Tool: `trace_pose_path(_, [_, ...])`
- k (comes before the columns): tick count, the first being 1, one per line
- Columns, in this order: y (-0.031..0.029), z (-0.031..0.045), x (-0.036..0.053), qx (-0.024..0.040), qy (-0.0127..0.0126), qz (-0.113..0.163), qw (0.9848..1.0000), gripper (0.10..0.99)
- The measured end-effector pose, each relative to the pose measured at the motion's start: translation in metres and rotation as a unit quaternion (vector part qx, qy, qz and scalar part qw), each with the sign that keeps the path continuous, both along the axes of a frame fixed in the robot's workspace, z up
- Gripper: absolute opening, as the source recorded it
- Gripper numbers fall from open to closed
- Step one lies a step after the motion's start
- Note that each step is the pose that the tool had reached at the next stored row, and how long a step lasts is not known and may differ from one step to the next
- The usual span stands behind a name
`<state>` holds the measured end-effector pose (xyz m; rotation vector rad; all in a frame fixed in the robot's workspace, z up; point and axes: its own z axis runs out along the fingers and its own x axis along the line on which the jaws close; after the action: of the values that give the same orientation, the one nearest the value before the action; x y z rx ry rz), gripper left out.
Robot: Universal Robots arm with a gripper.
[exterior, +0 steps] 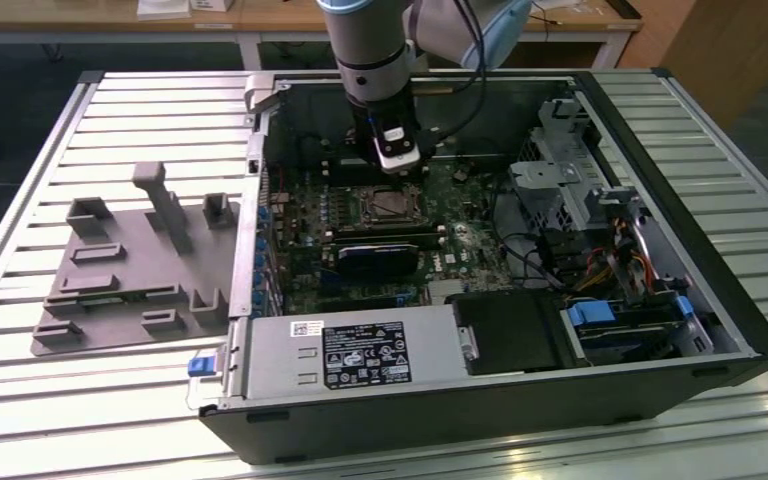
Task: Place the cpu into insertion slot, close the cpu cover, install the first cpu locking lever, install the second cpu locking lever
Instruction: 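Install the first cpu locking lever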
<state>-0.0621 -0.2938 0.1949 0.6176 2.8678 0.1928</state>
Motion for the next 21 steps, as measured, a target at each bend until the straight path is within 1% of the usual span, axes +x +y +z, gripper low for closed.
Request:
trace_pose_path(6, [0.0, 0.0005, 0.0001, 0.0, -0.0001, 0.0, 1.0, 0.102])
trace_pose_path(12, [0.0, 0.0064, 0.0001, 0.0, -0.0001, 0.0, 1.0, 0.102])
trace_pose_path(14, [0.0002, 0.007, 0.0001, -0.0002, -0.0001, 0.0, 1.0, 0.102])
trace_pose_path(18, [0.0018, 0.0071, -0.0004, -0.0014, -0.0002, 0.0, 1.0, 0.102])
trace_pose_path(21, [0.0037, 0.0071, -0.0009, -0.0043, -0.0004, 0.0, 1.0, 0.102])
